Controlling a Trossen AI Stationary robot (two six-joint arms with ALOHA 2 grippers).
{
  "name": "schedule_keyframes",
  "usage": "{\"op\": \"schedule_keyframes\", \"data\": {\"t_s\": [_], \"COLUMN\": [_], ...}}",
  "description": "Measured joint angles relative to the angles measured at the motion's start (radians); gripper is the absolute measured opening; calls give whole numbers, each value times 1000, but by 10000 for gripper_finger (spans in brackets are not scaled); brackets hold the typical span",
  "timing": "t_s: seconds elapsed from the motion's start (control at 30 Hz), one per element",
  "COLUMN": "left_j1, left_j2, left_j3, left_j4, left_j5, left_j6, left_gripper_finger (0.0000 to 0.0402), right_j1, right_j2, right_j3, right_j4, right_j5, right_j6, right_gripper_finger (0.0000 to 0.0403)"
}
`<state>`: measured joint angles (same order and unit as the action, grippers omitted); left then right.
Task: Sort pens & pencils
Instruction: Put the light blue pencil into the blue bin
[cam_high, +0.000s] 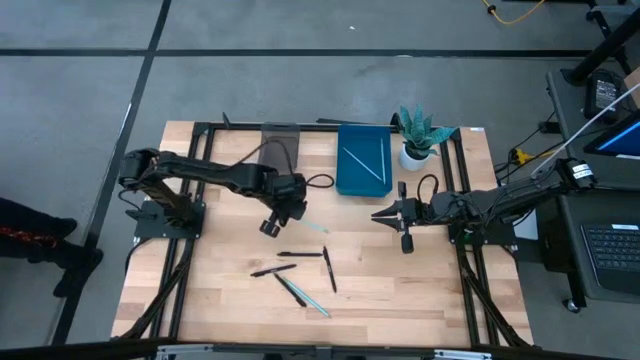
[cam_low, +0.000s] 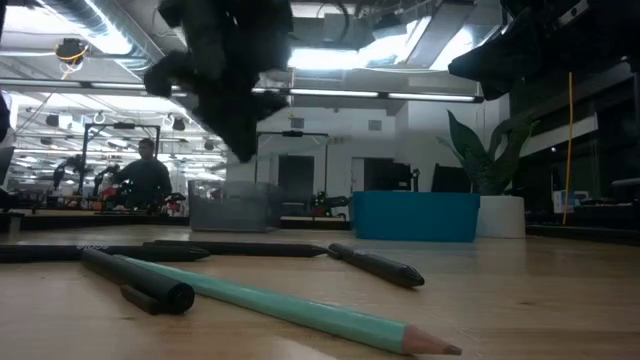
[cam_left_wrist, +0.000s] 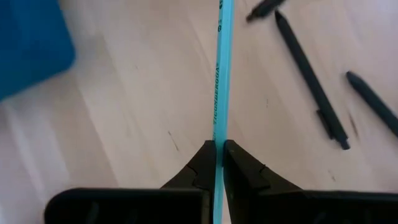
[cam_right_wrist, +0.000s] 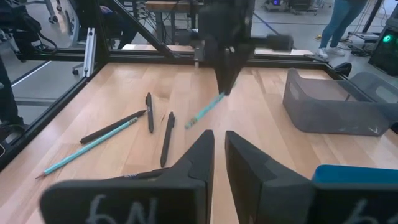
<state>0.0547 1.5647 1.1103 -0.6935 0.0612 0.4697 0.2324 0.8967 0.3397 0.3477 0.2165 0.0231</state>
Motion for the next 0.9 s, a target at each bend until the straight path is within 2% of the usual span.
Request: {"op": "schedule_keyframes", "data": {"t_s": [0.53, 0.7, 0.9], "left_j1": [6, 24, 52], "left_j2": [-234, -263, -263], "left_j3": [0, 0, 0], "left_j4": [80, 153, 189], "left_j5": [-1, -1, 0], "left_j6": [-44, -36, -33], "left_gripper_finger": [14, 14, 14], "right_j1": [0, 0, 0], "right_j2": [0, 0, 0], "right_j3": [0, 0, 0], "right_j4": [-1, 8, 101], "right_j5": [0, 0, -6], "right_j6": [27, 28, 25], "right_gripper_finger": [42, 42, 42]}}
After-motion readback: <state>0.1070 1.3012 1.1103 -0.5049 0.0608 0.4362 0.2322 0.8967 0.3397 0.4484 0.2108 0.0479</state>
